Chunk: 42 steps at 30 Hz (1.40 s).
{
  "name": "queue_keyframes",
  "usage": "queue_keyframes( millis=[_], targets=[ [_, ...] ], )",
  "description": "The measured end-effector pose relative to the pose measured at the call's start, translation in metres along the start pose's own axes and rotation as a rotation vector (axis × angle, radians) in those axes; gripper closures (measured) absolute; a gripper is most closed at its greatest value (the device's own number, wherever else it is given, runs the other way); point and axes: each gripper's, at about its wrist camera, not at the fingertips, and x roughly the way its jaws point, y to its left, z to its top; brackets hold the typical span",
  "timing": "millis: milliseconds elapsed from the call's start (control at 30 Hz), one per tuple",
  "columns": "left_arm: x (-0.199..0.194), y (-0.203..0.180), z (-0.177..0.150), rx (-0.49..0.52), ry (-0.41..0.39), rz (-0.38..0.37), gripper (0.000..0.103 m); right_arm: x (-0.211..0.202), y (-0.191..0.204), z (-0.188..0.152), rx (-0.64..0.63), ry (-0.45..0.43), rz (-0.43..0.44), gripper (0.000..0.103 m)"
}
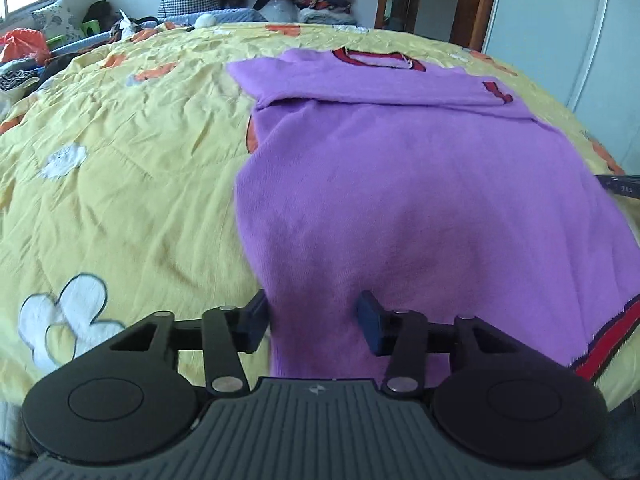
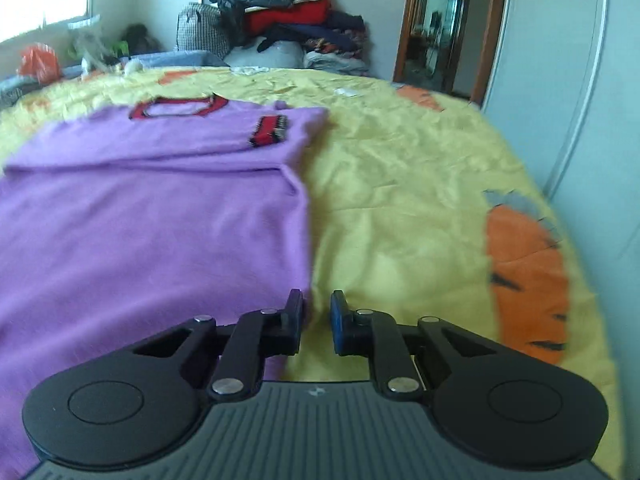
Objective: Fold small clothes
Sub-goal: 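Open both tools and withdraw from the folded sweater, then grasp the red-striped sweater hem with the left tool while the right tool grasps it too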
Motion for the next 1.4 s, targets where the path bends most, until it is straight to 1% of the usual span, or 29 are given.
queue_keyframes(
  millis=[33,67,100,133,167,200,233,300,367,400,467,533,567,600,633,667,700,733,767,800,867,1000,1067,1167,1300,1400],
  targets=[
    [-0.003,-0.002,-0.004,0.004,-0.001,0.009,0.054,0.0,-0.004,-0.003,-0.006,-0.002,-0.012,0.09],
    [-0.008,-0.002,-0.008,-0.004,0.001,0.009,0.053,-0.002,-0.012,-0.005,0.033,0.006,0.018,0.091],
    [-0.013,-0.001,-0.013,-0.017,0.005,-0.005,0.05,-0.006,-0.022,-0.007,0.101,0.02,0.068,0.091],
    [-0.018,-0.001,-0.018,-0.026,0.008,-0.023,0.039,-0.013,-0.029,-0.01,0.161,0.028,0.127,0.09],
    [-0.021,-0.001,-0.022,-0.025,0.01,-0.032,0.03,-0.021,-0.031,-0.014,0.192,0.027,0.178,0.089],
    [-0.023,-0.004,-0.027,-0.011,0.02,-0.026,0.029,-0.03,-0.029,-0.02,0.193,0.024,0.22,0.089],
    [-0.023,-0.007,-0.029,0.004,0.022,-0.016,0.029,-0.04,-0.026,-0.027,0.181,0.02,0.243,0.089],
    [-0.024,-0.017,-0.031,0.039,0.025,-0.001,0.028,-0.052,-0.022,-0.042,0.195,0.019,0.266,0.089],
    [-0.024,-0.02,-0.03,0.026,0.038,-0.001,0.028,-0.057,-0.024,-0.059,0.243,0.045,0.312,0.089],
    [-0.024,-0.021,-0.03,0.02,0.04,0.001,0.028,-0.063,-0.023,-0.066,0.252,0.022,0.314,0.089],
    [-0.025,-0.026,-0.032,0.023,0.037,0.022,0.024,-0.074,-0.015,-0.076,0.271,0.013,0.319,0.089],
    [-0.024,-0.028,-0.033,0.007,0.042,0.031,0.02,-0.082,-0.004,-0.081,0.283,0.018,0.367,0.086],
    [-0.024,-0.028,-0.033,-0.005,0.045,0.033,0.017,-0.087,0.003,-0.082,0.283,0.017,0.391,0.079],
    [-0.024,-0.029,-0.034,-0.009,0.043,0.036,0.016,-0.095,0.01,-0.085,0.266,0.012,0.404,0.075],
    [-0.024,-0.029,-0.035,-0.012,0.039,0.038,0.014,-0.103,0.019,-0.085,0.242,0.011,0.409,0.06],
    [-0.024,-0.029,-0.037,-0.019,0.036,0.04,0.011,-0.106,0.026,-0.085,0.226,0.015,0.431,0.028],
    [-0.024,-0.029,-0.038,-0.022,0.035,0.041,0.009,-0.108,0.032,-0.084,0.22,0.023,0.484,0.012],
    [-0.024,-0.03,-0.04,-0.021,0.033,0.042,0.008,-0.111,0.037,-0.085,0.217,0.032,0.523,0.0],
    [-0.024,-0.03,-0.04,-0.022,0.03,0.042,0.007,-0.113,0.042,-0.085,0.209,0.041,0.536,0.0],
    [-0.025,-0.03,-0.041,-0.025,0.028,0.041,0.006,-0.117,0.046,-0.086,0.197,0.042,0.521,0.0],
    [-0.024,-0.029,-0.043,-0.033,0.032,0.038,0.003,-0.124,0.045,-0.088,0.201,0.008,0.475,0.0],
    [-0.023,-0.026,-0.047,-0.06,0.031,0.02,0.001,-0.125,0.024,-0.097,0.347,-0.005,0.471,0.0],
    [-0.023,-0.024,-0.048,-0.08,0.035,0.005,0.001,-0.121,0.019,-0.101,0.375,0.002,0.46,0.0],
    [-0.023,-0.023,-0.049,-0.089,0.035,-0.004,0.001,-0.119,0.02,-0.104,0.38,-0.02,0.467,0.0],
    [-0.023,-0.027,-0.049,-0.083,0.037,-0.006,0.001,-0.119,0.034,-0.104,0.344,-0.035,0.518,0.0],
    [-0.026,-0.029,-0.05,-0.081,0.032,-0.017,0.007,-0.117,0.039,-0.102,0.328,-0.041,0.539,0.0]
  ],
)
